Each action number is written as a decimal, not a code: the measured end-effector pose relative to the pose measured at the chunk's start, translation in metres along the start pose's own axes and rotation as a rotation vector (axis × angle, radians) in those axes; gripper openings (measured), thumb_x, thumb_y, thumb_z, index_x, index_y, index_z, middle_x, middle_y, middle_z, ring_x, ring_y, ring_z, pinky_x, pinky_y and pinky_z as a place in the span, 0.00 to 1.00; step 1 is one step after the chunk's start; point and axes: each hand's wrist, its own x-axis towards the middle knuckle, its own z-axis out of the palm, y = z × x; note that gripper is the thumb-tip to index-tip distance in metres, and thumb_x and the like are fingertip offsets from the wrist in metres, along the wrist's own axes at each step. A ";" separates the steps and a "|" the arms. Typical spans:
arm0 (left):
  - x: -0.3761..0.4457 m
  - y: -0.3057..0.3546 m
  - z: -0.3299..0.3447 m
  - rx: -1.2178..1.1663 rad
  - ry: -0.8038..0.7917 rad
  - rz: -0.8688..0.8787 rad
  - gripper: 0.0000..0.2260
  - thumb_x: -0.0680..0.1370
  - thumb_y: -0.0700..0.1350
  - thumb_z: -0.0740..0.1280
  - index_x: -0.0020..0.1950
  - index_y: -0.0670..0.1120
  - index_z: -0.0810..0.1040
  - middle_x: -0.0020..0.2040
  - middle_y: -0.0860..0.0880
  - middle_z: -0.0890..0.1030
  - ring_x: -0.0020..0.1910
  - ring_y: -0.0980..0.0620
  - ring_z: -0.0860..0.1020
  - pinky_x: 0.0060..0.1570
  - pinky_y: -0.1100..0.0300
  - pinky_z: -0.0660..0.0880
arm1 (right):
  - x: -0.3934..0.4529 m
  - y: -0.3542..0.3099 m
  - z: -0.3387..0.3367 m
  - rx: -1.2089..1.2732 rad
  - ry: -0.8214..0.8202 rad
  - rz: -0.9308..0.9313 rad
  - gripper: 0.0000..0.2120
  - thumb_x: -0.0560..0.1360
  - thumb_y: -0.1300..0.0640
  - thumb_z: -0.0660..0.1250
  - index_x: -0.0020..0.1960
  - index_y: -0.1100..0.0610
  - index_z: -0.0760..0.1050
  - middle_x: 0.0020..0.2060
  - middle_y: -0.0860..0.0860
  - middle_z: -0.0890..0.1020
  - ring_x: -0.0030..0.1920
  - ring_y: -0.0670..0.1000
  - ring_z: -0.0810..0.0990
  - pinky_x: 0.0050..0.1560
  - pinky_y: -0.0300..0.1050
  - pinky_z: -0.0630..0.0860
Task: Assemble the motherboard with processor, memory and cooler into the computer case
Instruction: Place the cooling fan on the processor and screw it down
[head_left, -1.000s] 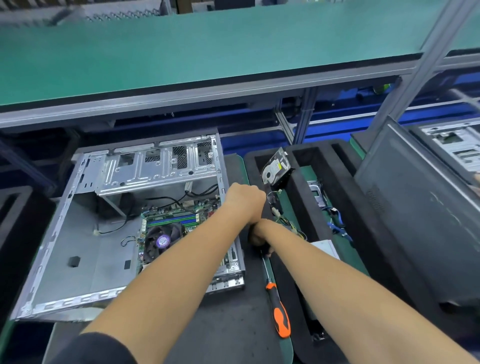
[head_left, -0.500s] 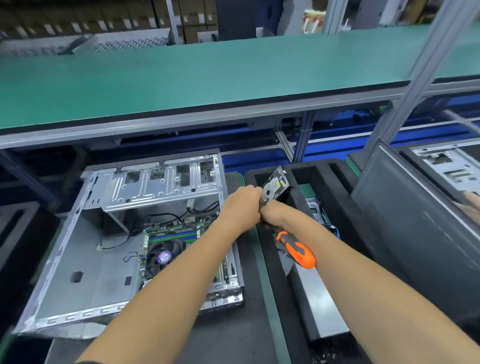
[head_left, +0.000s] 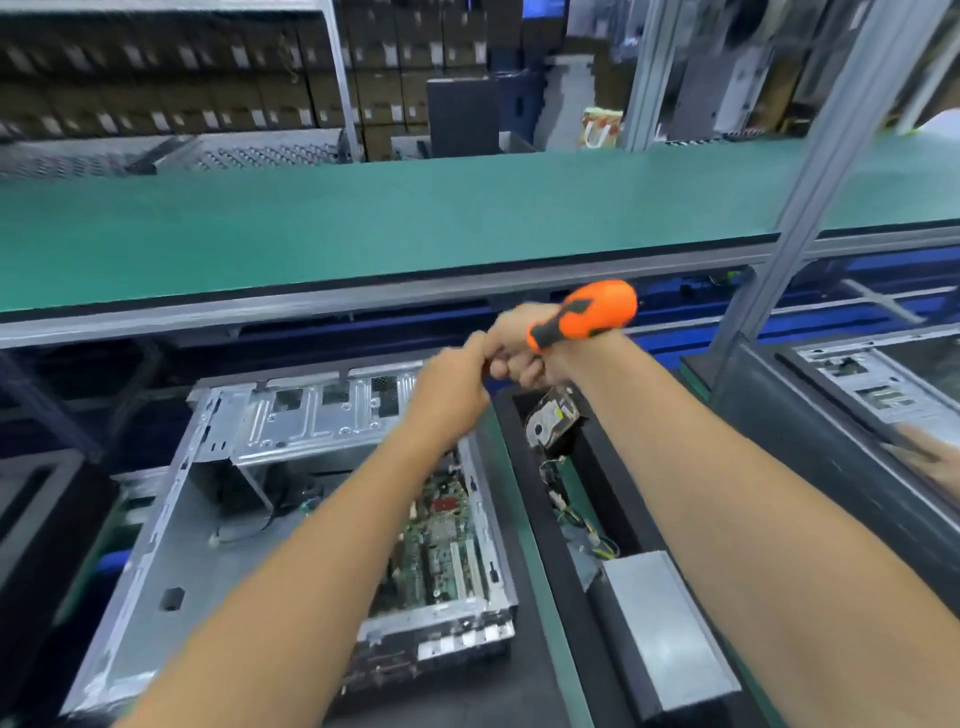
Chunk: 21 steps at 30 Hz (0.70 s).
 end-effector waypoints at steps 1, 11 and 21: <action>-0.001 -0.009 -0.009 0.034 0.016 0.000 0.13 0.72 0.34 0.60 0.55 0.42 0.73 0.44 0.36 0.79 0.44 0.35 0.76 0.36 0.52 0.67 | -0.001 -0.006 0.009 -0.169 0.012 -0.008 0.13 0.78 0.64 0.55 0.36 0.59 0.65 0.21 0.50 0.70 0.16 0.42 0.60 0.17 0.32 0.53; -0.036 -0.078 -0.057 -0.471 -0.044 -0.186 0.17 0.80 0.33 0.55 0.35 0.45 0.75 0.35 0.43 0.81 0.34 0.54 0.81 0.32 0.67 0.74 | -0.029 -0.069 0.088 0.360 -0.281 -0.700 0.28 0.84 0.44 0.44 0.55 0.63 0.73 0.41 0.60 0.80 0.43 0.58 0.79 0.51 0.53 0.74; -0.080 -0.112 -0.062 -0.481 -0.432 -0.053 0.07 0.78 0.42 0.65 0.40 0.44 0.79 0.36 0.49 0.83 0.38 0.52 0.82 0.40 0.60 0.78 | -0.013 -0.067 0.144 0.371 -0.107 -0.779 0.22 0.79 0.50 0.66 0.37 0.53 0.54 0.25 0.50 0.57 0.26 0.52 0.51 0.25 0.40 0.54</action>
